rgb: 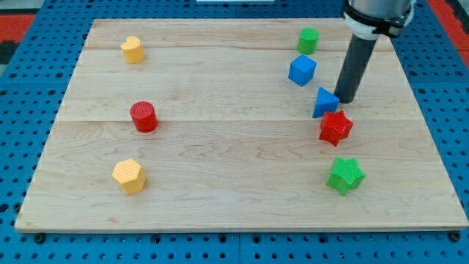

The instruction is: Adjust the blue blocks green circle above the red star

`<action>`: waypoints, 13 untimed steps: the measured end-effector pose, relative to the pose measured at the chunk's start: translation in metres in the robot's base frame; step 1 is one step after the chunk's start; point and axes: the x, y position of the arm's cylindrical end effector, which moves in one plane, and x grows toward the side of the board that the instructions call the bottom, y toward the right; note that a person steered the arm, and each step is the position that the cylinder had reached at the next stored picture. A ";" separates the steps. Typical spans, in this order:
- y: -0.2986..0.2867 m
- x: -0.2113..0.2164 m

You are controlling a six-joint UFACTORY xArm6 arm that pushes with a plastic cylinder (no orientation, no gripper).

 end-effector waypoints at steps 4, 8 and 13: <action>-0.109 -0.063; -0.112 -0.150; -0.146 0.021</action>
